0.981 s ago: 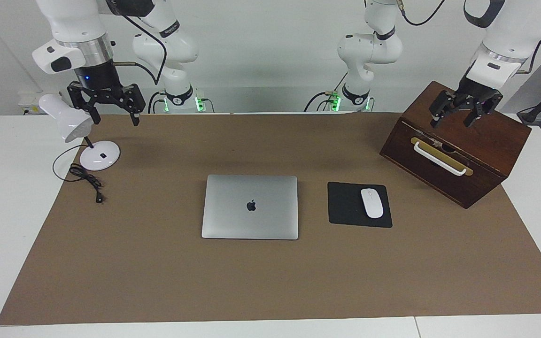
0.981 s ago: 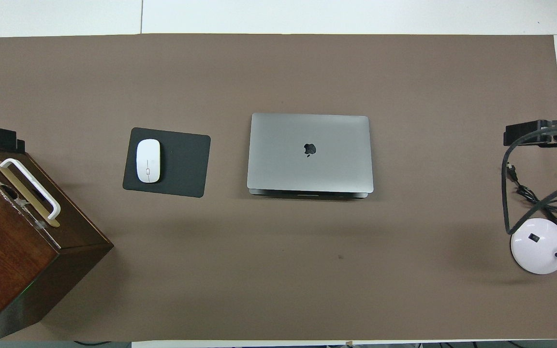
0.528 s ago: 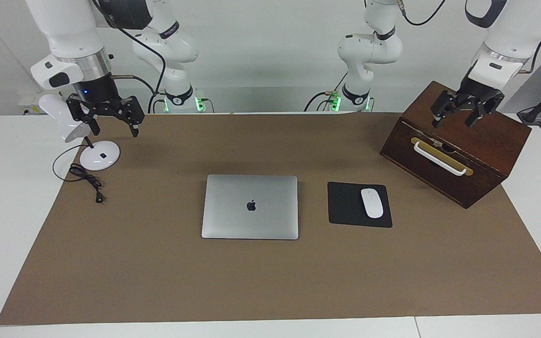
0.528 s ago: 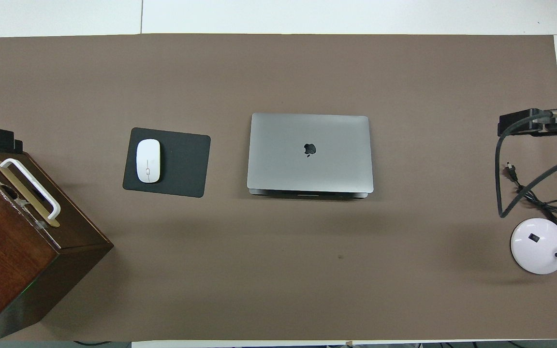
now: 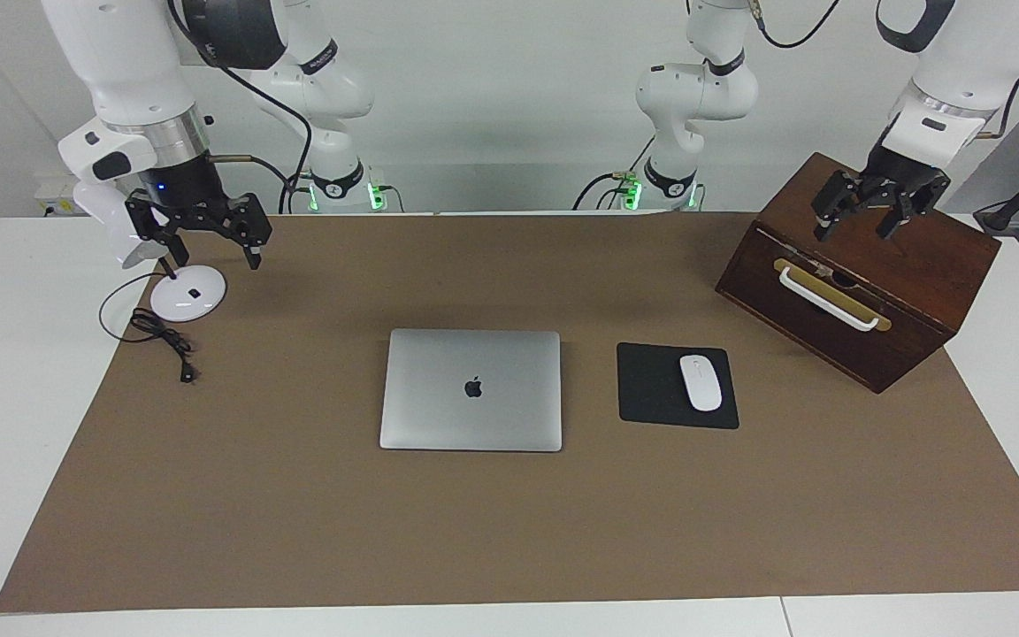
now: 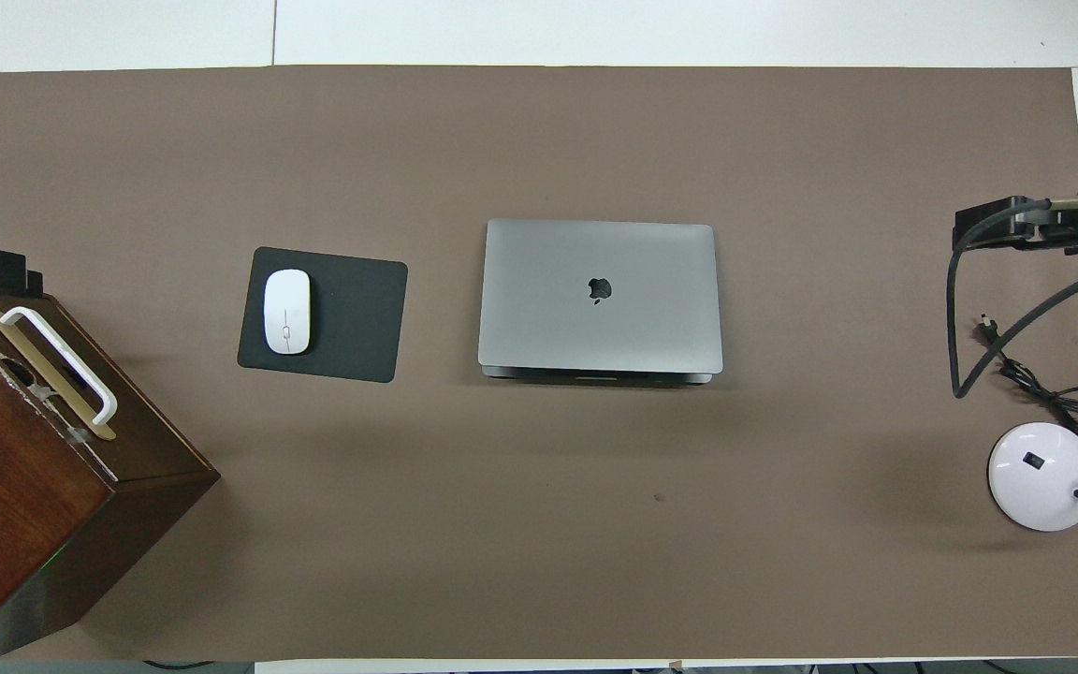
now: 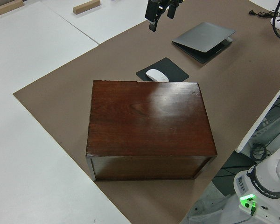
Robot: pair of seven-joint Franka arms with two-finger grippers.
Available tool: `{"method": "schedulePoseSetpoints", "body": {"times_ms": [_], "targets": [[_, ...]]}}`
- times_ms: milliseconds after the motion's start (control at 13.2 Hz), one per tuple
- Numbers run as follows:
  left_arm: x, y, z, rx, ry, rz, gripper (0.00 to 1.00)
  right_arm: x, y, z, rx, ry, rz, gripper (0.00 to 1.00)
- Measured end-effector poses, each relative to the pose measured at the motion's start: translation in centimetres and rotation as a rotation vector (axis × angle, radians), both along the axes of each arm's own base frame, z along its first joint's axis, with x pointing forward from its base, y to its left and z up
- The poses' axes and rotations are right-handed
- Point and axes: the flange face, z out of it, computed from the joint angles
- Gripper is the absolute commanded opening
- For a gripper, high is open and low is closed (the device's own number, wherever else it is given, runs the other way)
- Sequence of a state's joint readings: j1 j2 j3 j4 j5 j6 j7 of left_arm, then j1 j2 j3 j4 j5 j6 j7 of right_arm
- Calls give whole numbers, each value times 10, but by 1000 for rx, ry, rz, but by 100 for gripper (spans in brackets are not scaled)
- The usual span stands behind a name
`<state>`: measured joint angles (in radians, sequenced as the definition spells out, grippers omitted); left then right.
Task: Close laptop with both arms
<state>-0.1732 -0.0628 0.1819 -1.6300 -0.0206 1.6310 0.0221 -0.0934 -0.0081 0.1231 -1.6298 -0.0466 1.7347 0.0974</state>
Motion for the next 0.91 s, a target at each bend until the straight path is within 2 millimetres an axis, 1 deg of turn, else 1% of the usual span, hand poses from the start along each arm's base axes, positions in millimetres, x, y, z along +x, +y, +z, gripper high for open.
{"method": "schedulePoseSetpoints", "body": {"times_ms": [377,906], "targets": [[0,0,0,0,0,0,100,0,0,2,0,-3,0,100],[0,0,0,0,0,0,100,-3,0,-1,1,33,-6,100]]}}
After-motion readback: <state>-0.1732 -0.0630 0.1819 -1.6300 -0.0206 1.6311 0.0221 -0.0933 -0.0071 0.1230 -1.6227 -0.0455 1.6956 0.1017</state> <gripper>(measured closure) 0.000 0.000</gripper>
